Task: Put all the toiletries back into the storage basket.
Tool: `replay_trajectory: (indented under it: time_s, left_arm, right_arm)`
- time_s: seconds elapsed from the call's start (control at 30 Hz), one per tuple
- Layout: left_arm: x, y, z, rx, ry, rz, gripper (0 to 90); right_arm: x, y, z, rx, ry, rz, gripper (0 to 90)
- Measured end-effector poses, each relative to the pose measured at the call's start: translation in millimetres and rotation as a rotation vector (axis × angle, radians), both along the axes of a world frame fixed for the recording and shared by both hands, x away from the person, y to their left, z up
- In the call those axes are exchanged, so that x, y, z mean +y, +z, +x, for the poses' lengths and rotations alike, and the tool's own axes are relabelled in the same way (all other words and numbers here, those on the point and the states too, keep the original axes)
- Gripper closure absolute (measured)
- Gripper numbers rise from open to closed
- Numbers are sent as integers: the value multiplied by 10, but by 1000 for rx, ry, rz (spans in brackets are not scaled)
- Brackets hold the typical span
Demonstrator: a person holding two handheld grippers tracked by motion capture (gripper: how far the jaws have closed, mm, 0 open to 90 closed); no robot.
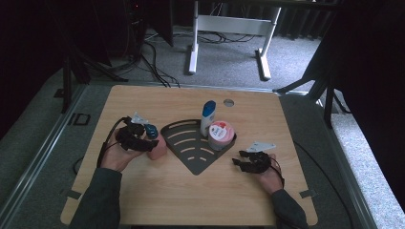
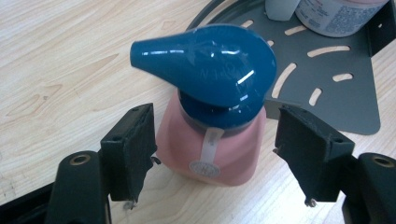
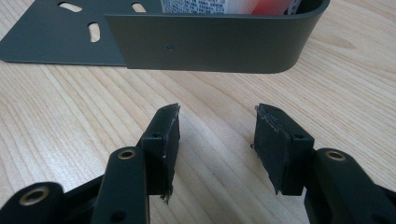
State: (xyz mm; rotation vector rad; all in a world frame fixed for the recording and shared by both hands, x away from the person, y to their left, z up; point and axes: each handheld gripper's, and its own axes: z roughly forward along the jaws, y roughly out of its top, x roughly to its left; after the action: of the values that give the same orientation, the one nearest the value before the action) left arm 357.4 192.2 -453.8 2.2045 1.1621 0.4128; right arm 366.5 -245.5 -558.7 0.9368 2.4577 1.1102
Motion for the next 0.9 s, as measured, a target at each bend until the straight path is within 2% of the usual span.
replay_trajectory:
  time_s: [0.23, 0.47, 0.9]
  left_arm:
    - [-48, -29, 79, 18, -3, 7, 281]
    - [-98, -46, 128, 8, -13, 21, 328]
    - [-125, -44, 195, -4, -43, 17, 366]
  right_arm:
    - [-1, 0, 1, 1, 0, 1, 503]
    - [-1, 0, 1, 0, 0, 1, 503]
    - [-1, 0, 3, -2, 1, 1, 503]
